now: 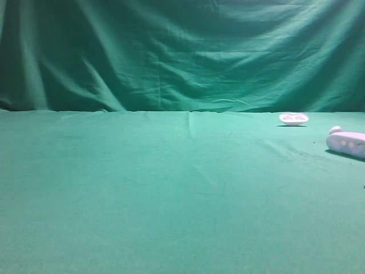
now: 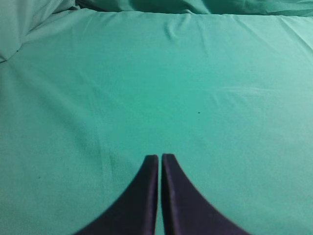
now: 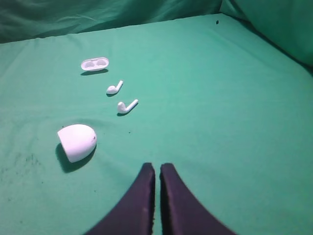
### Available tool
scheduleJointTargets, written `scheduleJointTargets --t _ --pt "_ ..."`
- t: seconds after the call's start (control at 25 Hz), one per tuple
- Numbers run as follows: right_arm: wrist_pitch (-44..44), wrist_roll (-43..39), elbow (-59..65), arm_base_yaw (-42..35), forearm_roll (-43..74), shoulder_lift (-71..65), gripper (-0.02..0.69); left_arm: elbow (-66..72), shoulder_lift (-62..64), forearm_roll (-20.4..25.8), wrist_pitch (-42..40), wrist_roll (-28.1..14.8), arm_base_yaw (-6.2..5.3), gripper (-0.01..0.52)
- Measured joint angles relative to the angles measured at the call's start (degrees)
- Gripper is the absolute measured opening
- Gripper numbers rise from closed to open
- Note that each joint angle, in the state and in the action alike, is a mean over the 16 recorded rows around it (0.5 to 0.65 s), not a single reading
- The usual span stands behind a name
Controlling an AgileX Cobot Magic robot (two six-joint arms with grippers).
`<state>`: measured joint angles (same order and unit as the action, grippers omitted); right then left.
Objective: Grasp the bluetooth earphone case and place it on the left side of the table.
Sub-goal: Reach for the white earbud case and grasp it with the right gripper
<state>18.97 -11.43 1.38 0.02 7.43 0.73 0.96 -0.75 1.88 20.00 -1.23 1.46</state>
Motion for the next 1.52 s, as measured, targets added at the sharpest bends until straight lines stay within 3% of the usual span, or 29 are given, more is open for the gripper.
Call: scheduleJointTargets --t 0.24,0.44,0.72,1.0,1.24,1.4,1.52 --pt "-8.6 -3.2 -0.5 0.0 -3.4 -0.2 0.0 0.0 0.0 0.0 0.0 0.0 0.0 0.0" --pt "-9.8 -5.7 -5.1 0.0 -6.2 -3.8 0.0 0.0 0.0 0.0 0.0 0.0 0.0 0.0" --pt "1.4 -5.5 -16.2 0.6 -7.3 -17.5 0.0 0.0 0.0 0.0 0.0 0.0 0.0 0.0" --pt "15.2 4.5 -29.5 4.5 -8.4 -37.7 0.0 0.0 0.0 0.0 0.0 0.0 0.0 0.0" --pt "20.0 14.3 -38.8 9.1 -9.1 -54.9 0.003 0.0 0.0 0.0 0.0 0.0 0.0 0.0" --pt "22.4 19.0 -44.8 11.5 -9.4 -66.0 0.055 0.0 0.0 0.0 0.0 0.0 0.0 0.0" --pt "23.1 20.3 -48.3 12.7 -9.4 -73.5 0.141 0.0 0.0 0.0 0.0 0.0 0.0 0.0"
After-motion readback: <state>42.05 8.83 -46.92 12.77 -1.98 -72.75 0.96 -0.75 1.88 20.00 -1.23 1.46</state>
